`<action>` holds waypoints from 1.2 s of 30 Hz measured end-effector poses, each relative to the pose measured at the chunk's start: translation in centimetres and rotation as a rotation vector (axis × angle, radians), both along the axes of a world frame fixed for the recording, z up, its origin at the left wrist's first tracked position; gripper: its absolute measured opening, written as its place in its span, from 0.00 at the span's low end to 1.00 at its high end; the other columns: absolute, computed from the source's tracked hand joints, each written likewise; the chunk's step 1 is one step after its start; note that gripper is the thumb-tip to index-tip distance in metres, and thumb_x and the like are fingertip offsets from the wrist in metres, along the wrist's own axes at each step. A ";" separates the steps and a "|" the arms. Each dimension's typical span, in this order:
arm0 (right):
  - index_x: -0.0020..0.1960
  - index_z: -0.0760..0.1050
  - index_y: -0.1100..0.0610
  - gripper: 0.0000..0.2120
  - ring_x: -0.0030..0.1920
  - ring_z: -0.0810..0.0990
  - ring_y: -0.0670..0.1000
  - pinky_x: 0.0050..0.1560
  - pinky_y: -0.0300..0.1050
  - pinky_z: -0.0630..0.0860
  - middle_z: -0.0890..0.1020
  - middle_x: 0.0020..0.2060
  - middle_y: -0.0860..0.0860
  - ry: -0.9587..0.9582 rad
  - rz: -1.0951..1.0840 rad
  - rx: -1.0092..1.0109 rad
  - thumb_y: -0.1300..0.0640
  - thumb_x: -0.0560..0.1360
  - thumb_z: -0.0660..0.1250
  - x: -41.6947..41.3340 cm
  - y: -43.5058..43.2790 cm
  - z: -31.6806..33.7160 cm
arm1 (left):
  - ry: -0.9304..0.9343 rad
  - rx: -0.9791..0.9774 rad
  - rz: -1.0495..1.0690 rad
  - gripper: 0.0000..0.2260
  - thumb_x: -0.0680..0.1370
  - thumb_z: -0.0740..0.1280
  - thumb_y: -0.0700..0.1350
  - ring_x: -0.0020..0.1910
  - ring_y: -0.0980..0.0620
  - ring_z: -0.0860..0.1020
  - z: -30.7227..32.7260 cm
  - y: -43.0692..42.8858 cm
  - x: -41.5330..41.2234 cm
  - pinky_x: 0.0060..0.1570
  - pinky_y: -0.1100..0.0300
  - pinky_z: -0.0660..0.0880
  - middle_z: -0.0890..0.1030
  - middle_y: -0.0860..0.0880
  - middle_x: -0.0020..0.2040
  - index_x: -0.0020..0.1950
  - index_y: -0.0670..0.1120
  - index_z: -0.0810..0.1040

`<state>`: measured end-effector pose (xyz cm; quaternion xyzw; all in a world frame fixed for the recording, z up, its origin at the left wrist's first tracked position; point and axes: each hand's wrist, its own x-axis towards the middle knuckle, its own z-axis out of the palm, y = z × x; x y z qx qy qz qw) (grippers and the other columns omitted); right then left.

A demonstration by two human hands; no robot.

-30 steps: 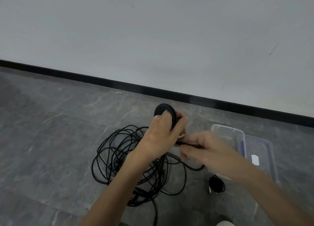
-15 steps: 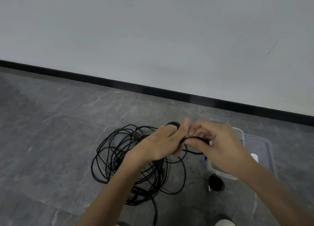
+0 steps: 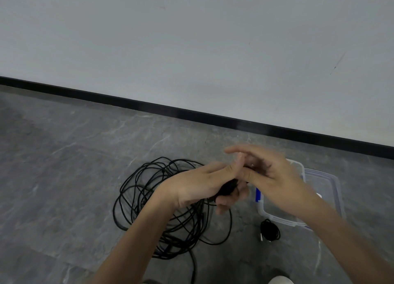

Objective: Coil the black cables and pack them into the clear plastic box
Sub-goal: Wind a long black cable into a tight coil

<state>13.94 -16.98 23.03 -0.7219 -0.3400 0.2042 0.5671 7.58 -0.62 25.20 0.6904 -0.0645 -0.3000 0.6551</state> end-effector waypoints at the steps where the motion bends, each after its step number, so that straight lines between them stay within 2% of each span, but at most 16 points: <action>1: 0.57 0.78 0.42 0.19 0.42 0.83 0.52 0.45 0.49 0.81 0.82 0.45 0.50 0.016 0.015 0.000 0.36 0.70 0.67 0.0 0.1 0.0 | 0.002 -0.018 -0.004 0.27 0.76 0.46 0.62 0.23 0.57 0.70 0.1 0.0 -0.1 0.31 0.68 0.72 0.66 0.53 0.23 0.39 0.43 0.73; 3: 0.55 0.80 0.43 0.17 0.45 0.83 0.49 0.44 0.40 0.80 0.82 0.49 0.46 0.042 0.053 -0.003 0.37 0.71 0.66 -0.1 0.2 0.1 | -0.005 -0.047 -0.014 0.26 0.76 0.46 0.61 0.23 0.58 0.69 0.3 0.1 -0.2 0.30 0.68 0.71 0.66 0.53 0.23 0.39 0.43 0.73; 6: 0.48 0.83 0.44 0.13 0.40 0.84 0.47 0.42 0.34 0.77 0.85 0.41 0.48 0.116 0.083 0.012 0.39 0.72 0.65 -0.2 0.3 0.2 | -0.007 -0.055 -0.038 0.26 0.75 0.48 0.62 0.23 0.57 0.70 0.2 0.2 -0.2 0.30 0.68 0.71 0.66 0.52 0.24 0.40 0.43 0.74; 9: 0.44 0.83 0.48 0.13 0.40 0.84 0.45 0.42 0.33 0.77 0.86 0.38 0.47 0.083 0.037 0.004 0.40 0.71 0.66 0.1 0.2 0.0 | -0.022 -0.036 -0.041 0.22 0.77 0.54 0.60 0.25 0.56 0.72 -0.1 0.2 -0.1 0.32 0.68 0.71 0.71 0.53 0.25 0.40 0.43 0.74; 13: 0.43 0.82 0.52 0.16 0.36 0.85 0.52 0.39 0.36 0.77 0.85 0.36 0.55 0.113 0.047 0.023 0.39 0.69 0.70 0.4 0.1 0.1 | -0.064 0.063 -0.018 0.16 0.79 0.61 0.54 0.27 0.55 0.75 -0.3 0.1 0.1 0.34 0.66 0.72 0.76 0.53 0.26 0.39 0.44 0.76; 16: 0.40 0.79 0.58 0.12 0.33 0.82 0.45 0.37 0.34 0.75 0.83 0.32 0.52 0.136 0.009 0.031 0.49 0.70 0.72 0.7 -0.1 0.2 | -0.091 0.074 0.006 0.16 0.77 0.61 0.54 0.27 0.55 0.76 -0.2 -0.1 0.1 0.34 0.67 0.72 0.77 0.52 0.26 0.37 0.44 0.75; 19: 0.36 0.77 0.55 0.08 0.31 0.80 0.43 0.36 0.32 0.74 0.82 0.29 0.51 0.114 0.026 0.038 0.54 0.72 0.72 0.8 -0.1 0.2 | -0.114 0.068 0.034 0.17 0.77 0.60 0.54 0.26 0.55 0.76 -0.2 -0.3 0.1 0.33 0.67 0.72 0.77 0.52 0.25 0.36 0.44 0.75; 22: 0.37 0.79 0.51 0.08 0.33 0.81 0.46 0.38 0.36 0.76 0.83 0.31 0.49 0.089 0.042 0.026 0.49 0.72 0.69 1.0 -0.4 0.5 | -0.127 0.049 0.036 0.18 0.78 0.57 0.56 0.25 0.56 0.76 -0.3 -0.2 0.1 0.32 0.67 0.71 0.77 0.52 0.25 0.36 0.44 0.74; 24: 0.41 0.81 0.54 0.08 0.38 0.83 0.49 0.43 0.39 0.78 0.84 0.35 0.50 0.102 0.060 0.024 0.52 0.76 0.67 1.3 -0.7 0.6 | -0.108 0.002 0.047 0.21 0.79 0.53 0.57 0.25 0.55 0.75 -0.2 -0.1 0.1 0.33 0.65 0.71 0.76 0.51 0.26 0.36 0.44 0.73; 26: 0.47 0.82 0.56 0.08 0.43 0.84 0.49 0.47 0.38 0.78 0.85 0.40 0.50 0.119 0.065 0.029 0.56 0.77 0.65 1.4 -1.0 0.5 | -0.018 -0.110 0.062 0.23 0.82 0.50 0.57 0.25 0.54 0.74 -0.2 0.1 0.1 0.34 0.62 0.71 0.74 0.51 0.25 0.36 0.44 0.71; 28: 0.48 0.82 0.53 0.08 0.45 0.84 0.46 0.48 0.35 0.77 0.86 0.41 0.48 0.122 0.060 0.029 0.55 0.76 0.64 1.4 -1.0 0.6 | 0.069 -0.229 0.054 0.21 0.82 0.50 0.55 0.25 0.54 0.74 -0.1 0.2 0.1 0.34 0.62 0.72 0.74 0.52 0.25 0.37 0.45 0.70; 30: 0.47 0.82 0.53 0.09 0.44 0.84 0.47 0.48 0.35 0.77 0.86 0.41 0.50 0.116 0.043 0.023 0.54 0.75 0.63 1.4 -1.0 0.6 | 0.082 -0.259 0.041 0.18 0.81 0.50 0.52 0.28 0.53 0.75 0.0 0.0 0.0 0.36 0.63 0.74 0.75 0.52 0.27 0.38 0.45 0.70; 33: 0.42 0.83 0.53 0.12 0.42 0.83 0.48 0.47 0.37 0.77 0.85 0.38 0.52 0.154 0.009 0.049 0.47 0.75 0.65 1.5 -1.0 0.7 | 0.028 -0.197 0.071 0.19 0.84 0.50 0.51 0.33 0.52 0.79 0.2 -0.4 -0.2 0.42 0.64 0.75 0.78 0.50 0.32 0.40 0.43 0.72; 36: 0.42 0.83 0.52 0.19 0.40 0.83 0.50 0.49 0.44 0.77 0.84 0.36 0.52 0.188 0.000 0.064 0.36 0.70 0.68 1.6 -0.9 0.5 | -0.075 -0.072 0.114 0.20 0.84 0.51 0.50 0.38 0.50 0.80 0.1 -0.7 -0.2 0.47 0.62 0.74 0.80 0.49 0.34 0.41 0.43 0.74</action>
